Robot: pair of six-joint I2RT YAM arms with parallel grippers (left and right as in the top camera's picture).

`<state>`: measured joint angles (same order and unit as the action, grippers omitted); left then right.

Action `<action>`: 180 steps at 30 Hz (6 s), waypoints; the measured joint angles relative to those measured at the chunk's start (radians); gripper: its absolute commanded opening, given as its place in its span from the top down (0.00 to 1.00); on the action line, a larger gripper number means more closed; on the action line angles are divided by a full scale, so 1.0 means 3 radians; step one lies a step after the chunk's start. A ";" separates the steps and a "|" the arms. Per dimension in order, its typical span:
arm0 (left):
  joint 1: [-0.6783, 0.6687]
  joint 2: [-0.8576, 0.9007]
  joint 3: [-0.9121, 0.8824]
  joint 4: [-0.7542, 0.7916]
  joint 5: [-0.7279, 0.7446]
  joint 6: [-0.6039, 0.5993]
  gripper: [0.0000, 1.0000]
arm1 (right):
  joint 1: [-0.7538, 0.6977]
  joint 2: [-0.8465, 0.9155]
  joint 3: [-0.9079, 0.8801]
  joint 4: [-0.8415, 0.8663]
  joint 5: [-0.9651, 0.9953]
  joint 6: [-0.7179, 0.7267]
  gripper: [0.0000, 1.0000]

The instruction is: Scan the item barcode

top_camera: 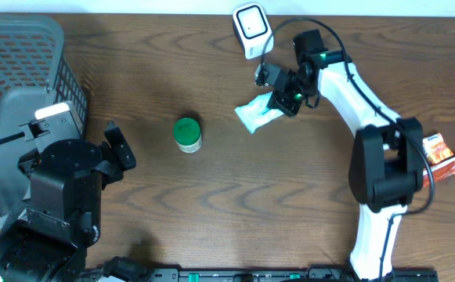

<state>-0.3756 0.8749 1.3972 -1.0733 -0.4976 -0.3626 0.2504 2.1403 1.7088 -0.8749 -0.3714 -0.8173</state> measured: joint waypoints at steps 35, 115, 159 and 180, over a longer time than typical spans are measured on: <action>0.0000 0.0000 0.0000 -0.0001 0.0000 0.0000 0.02 | 0.1287 -0.0739 -0.0779 -0.0028 0.4299 0.1745 0.98; 0.0000 0.0000 0.0000 -0.0001 0.0000 0.0000 0.02 | 0.1916 -0.1057 -0.2257 0.2196 0.1125 0.3859 0.98; 0.0000 0.0000 0.0000 -0.0001 0.0000 0.0000 0.02 | 0.0993 -0.1799 -0.2241 0.0399 0.2041 0.4686 0.99; 0.0000 0.0000 0.0000 0.0000 0.0000 0.0000 0.02 | 0.0484 -0.1441 -0.2263 0.0023 0.1803 0.4999 0.99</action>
<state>-0.3756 0.8749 1.3972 -1.0733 -0.4976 -0.3626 0.3958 1.7081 1.0298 -0.8680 0.1696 0.6823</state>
